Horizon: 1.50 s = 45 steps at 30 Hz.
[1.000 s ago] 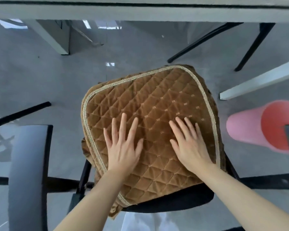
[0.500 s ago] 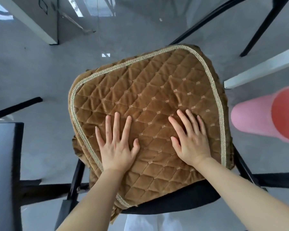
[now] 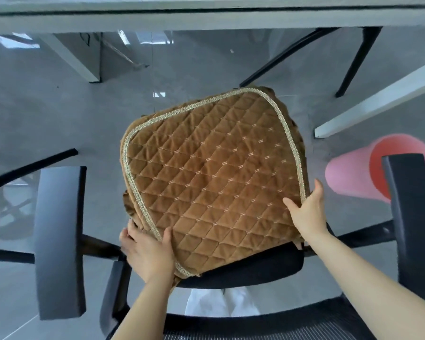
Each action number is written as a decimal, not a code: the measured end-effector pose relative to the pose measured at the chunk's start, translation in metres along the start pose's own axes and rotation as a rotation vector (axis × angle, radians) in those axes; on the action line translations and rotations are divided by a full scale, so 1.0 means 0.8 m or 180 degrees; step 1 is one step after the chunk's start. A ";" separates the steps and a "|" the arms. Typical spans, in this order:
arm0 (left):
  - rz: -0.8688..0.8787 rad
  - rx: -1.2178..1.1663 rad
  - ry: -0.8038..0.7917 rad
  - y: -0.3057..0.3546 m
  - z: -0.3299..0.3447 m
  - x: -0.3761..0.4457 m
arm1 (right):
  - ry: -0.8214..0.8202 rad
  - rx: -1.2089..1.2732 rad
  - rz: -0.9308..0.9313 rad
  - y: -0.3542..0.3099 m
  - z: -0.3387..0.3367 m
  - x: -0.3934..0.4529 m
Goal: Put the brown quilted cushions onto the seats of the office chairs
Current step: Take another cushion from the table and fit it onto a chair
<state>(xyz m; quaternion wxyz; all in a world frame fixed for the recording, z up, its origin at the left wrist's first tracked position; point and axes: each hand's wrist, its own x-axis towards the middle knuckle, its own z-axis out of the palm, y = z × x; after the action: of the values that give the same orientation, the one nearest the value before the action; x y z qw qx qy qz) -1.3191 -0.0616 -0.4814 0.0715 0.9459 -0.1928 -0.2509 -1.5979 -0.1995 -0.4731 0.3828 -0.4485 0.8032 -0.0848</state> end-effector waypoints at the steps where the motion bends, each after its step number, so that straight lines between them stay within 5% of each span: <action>1: -0.0085 -0.0054 -0.0054 0.000 -0.006 -0.004 | -0.0071 0.0103 0.0227 0.000 -0.005 0.001; 8: -0.0511 -0.0586 -0.0323 0.010 -0.011 0.005 | -0.0471 -0.0585 0.0581 -0.004 -0.014 0.019; 14: -0.0839 -0.0074 -0.0607 0.024 -0.017 0.015 | -0.0269 -0.0964 0.0543 0.001 -0.018 0.009; 22: 0.0065 -0.0252 -0.0303 -0.006 -0.055 -0.010 | -0.0514 -0.0828 0.0815 0.032 -0.039 -0.064; 27: 0.0025 0.0098 -0.0579 -0.021 -0.043 -0.028 | -0.0685 -0.1079 0.0971 0.060 -0.038 -0.085; 36: 0.0726 -0.0062 -0.0283 0.015 -0.042 0.005 | -0.0514 -0.1149 0.0171 0.023 -0.050 -0.048; 45: -0.0247 -0.0583 -0.0745 0.068 -0.039 0.090 | -0.0411 -0.0476 0.0314 -0.050 -0.043 0.056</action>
<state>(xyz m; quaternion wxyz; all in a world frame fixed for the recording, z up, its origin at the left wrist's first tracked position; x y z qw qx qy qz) -1.2639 -0.1391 -0.4742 0.1247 0.9065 -0.1394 -0.3786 -1.6093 -0.2649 -0.4542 0.4029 -0.4403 0.8020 0.0234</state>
